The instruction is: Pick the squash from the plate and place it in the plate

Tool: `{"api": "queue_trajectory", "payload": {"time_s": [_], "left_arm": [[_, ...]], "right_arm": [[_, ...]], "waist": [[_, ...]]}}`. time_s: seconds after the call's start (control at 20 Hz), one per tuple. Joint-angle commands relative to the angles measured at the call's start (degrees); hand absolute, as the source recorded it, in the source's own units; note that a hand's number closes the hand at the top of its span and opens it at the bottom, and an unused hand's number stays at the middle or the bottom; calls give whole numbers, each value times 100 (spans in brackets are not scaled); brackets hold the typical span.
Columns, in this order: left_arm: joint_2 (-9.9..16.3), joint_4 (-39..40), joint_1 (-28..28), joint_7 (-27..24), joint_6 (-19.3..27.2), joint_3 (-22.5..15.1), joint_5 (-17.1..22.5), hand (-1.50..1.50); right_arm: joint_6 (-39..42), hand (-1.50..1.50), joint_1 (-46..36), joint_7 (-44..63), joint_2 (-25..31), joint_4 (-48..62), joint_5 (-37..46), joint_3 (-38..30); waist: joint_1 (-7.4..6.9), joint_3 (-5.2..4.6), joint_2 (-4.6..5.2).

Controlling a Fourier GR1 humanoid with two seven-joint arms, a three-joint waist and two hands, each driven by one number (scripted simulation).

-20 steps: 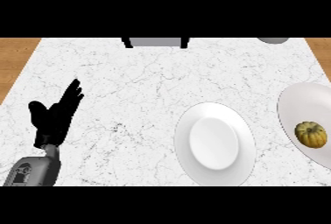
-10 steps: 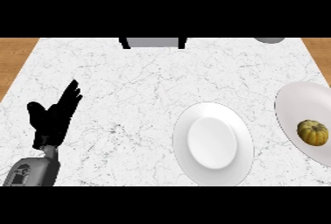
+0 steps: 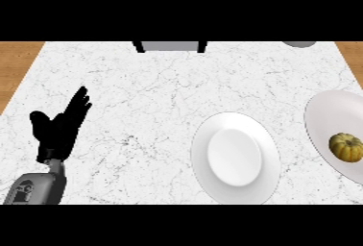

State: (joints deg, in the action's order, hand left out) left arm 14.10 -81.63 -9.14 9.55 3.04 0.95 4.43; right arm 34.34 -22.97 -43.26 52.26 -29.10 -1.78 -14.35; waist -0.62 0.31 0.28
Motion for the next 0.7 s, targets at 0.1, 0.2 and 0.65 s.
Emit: {"api": "queue_trajectory", "payload": {"time_s": [0.1, 0.2, 0.65], "left_arm": [[9, -108, 30, 117, -52, 8, 53, 0], [-79, -54, 53, -21, -91, -46, 64, 0], [-42, 11, -137, 128, -46, 10, 31, 0]], "right_arm": [[1406, -150, 166, -1003, 227, 175, -232, 7], [1434, -150, 175, -993, 351, 235, -341, -41], [1052, -150, 377, -1162, 517, 308, -307, 153]], "waist": [[-42, 9, 12], [-44, 17, 33], [-63, 26, 55]]}}
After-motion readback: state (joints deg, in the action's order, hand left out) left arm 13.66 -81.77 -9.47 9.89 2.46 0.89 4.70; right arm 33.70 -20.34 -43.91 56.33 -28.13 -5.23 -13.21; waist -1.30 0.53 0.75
